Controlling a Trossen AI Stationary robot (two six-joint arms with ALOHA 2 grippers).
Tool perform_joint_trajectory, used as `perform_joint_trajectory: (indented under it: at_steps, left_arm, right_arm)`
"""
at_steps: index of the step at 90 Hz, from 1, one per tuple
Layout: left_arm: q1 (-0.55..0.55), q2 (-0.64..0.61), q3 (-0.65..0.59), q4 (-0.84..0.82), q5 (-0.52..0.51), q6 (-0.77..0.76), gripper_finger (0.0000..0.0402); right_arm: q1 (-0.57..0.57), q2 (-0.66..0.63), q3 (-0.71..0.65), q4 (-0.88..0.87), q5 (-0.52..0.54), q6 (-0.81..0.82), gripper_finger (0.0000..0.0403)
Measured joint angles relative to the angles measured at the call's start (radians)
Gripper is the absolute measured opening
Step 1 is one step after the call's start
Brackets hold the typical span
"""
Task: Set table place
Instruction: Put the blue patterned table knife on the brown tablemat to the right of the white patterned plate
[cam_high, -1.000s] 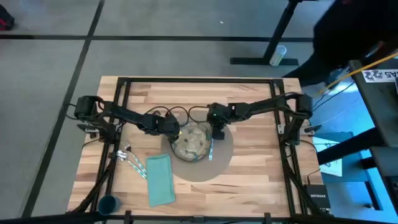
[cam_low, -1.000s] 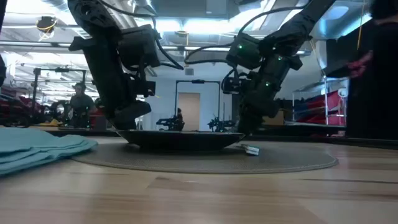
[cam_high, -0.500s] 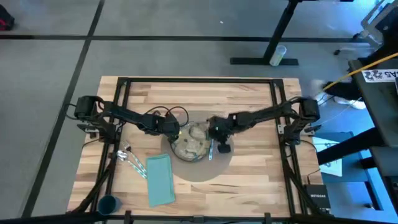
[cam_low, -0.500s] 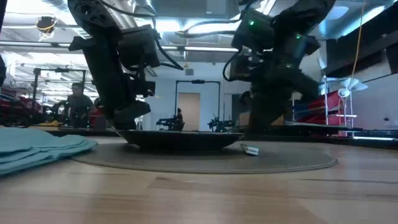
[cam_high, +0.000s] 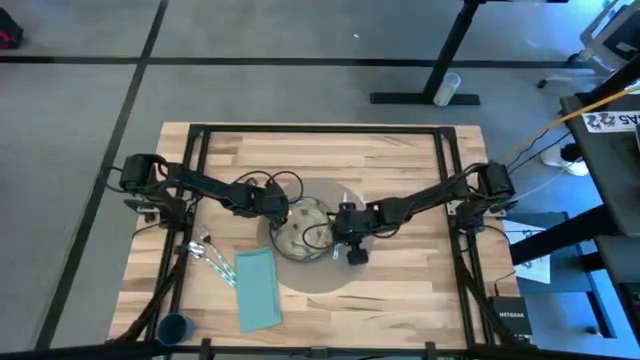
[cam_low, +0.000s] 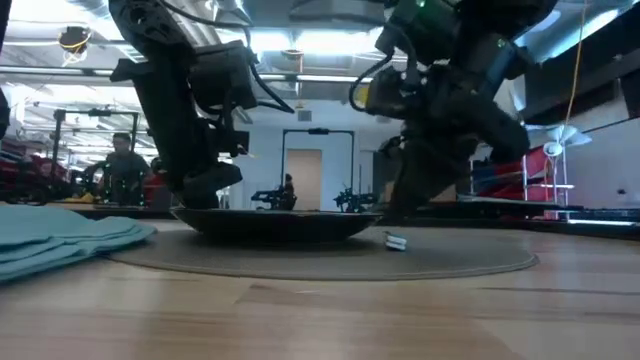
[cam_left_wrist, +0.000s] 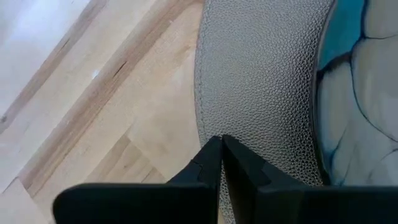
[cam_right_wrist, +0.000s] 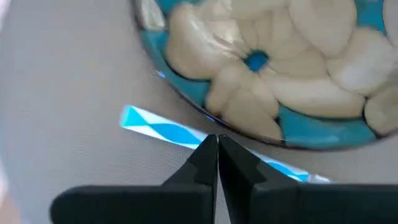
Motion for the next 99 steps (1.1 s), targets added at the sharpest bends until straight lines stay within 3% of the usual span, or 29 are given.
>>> perform_joint_trajectory:
  at_steps: [45, 70, 99]
  left_arm:
    - [0.016, 0.000, 0.000, 0.001, -0.007, 0.037, 0.0000]
    - [0.021, -0.011, 0.000, -0.003, -0.024, 0.079, 0.0000]
    - [0.027, -0.022, 0.000, -0.002, -0.025, 0.082, 0.0000]
  right_arm:
    - [0.000, 0.010, 0.002, 0.068, -0.009, -0.009, 0.0000]
    - [0.000, -0.076, 0.002, -0.159, 0.058, -0.026, 0.0000]
    - [-0.001, -0.015, 0.001, -0.259, 0.033, -0.009, 0.0000]
